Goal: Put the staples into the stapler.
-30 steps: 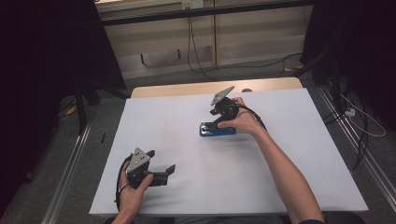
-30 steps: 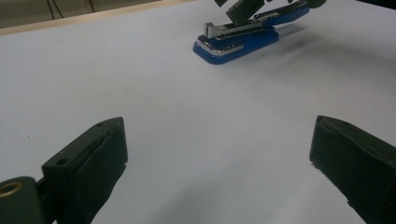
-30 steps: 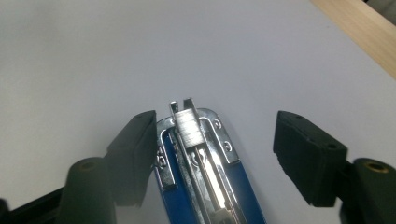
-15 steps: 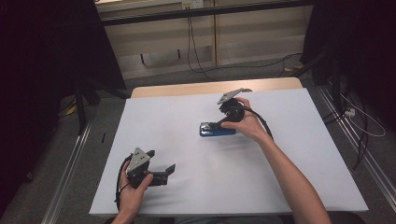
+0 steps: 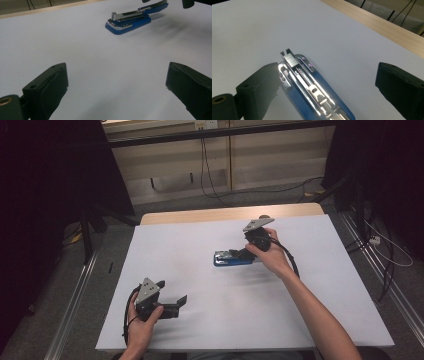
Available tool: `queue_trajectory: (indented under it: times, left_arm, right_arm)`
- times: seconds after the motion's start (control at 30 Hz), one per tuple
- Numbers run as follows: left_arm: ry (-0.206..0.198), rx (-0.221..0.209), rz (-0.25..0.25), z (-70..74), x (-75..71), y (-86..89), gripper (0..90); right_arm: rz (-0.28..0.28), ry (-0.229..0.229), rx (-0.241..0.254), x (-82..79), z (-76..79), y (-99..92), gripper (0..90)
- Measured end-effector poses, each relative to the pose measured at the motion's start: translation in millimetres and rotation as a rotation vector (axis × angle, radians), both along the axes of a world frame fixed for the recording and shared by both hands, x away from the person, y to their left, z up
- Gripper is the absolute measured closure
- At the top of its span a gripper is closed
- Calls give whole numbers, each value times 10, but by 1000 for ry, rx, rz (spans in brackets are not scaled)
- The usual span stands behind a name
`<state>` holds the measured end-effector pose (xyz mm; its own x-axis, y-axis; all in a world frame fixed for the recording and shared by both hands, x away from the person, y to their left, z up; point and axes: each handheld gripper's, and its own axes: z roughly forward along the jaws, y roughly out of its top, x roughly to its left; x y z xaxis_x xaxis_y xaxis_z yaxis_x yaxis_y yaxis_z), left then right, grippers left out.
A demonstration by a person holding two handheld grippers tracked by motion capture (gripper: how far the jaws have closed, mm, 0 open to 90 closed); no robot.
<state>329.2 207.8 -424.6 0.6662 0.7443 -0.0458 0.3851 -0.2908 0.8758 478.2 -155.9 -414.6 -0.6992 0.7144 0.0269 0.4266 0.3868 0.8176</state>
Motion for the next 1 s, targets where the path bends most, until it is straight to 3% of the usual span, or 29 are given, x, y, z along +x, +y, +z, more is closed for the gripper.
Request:
queue_trajectory:
  times: [0.17,1.0]
  left_arm:
    - [3,4,5,-16,14,-11,44]
    - [-2,10,8,-10,12,-12,44]
  right_arm:
    - [-64,-65,-19,-103,16,-49,51]
    - [-225,-108,93,-504,-34,-491,39]
